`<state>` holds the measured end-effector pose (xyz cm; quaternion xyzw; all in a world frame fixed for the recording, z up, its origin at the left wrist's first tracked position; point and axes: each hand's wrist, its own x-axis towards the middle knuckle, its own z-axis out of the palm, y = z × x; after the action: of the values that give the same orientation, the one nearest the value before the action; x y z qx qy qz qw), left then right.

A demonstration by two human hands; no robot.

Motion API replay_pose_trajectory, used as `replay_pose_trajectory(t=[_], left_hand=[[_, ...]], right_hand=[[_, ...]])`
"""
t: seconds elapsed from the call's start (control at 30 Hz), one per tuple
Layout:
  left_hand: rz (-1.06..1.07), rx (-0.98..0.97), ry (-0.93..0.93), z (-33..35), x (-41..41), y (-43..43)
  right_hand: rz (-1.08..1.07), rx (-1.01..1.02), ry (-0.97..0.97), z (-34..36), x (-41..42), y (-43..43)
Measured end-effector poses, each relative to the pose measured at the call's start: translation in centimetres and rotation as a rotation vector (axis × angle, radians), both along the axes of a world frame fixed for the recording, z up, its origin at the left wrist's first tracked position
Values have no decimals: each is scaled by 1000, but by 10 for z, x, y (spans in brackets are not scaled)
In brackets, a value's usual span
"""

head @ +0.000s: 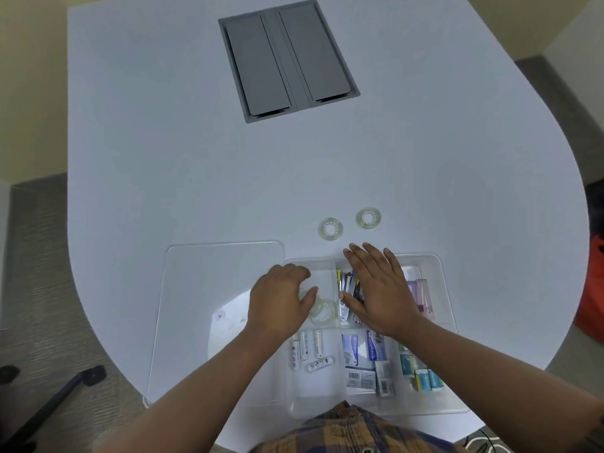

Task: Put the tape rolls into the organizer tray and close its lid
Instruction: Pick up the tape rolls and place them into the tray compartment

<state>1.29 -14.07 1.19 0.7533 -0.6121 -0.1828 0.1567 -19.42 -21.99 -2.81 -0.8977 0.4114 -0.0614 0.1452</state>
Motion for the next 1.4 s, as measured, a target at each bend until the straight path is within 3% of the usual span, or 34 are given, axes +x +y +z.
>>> replay_pose_trajectory(t=[0.2, 0.47, 0.97, 1.07, 1.27, 1.4], left_hand=[[86, -115, -5, 3, 17, -22], [65, 6, 28, 2, 16, -75], [93, 195, 32, -22, 3, -117], [126, 192, 47, -24, 11, -111], [301, 40, 154, -22, 47, -69], [449, -85, 174, -28, 62, -24]], right_hand=[[-117, 114, -95, 24, 14, -44], [-309, 288, 28, 19, 18, -112], [-409, 230, 138, 9, 28, -126], [-426, 245, 65, 13, 29, -124], [-367, 260, -260, 39, 28, -92], [-213, 316, -219, 48, 26, -49]])
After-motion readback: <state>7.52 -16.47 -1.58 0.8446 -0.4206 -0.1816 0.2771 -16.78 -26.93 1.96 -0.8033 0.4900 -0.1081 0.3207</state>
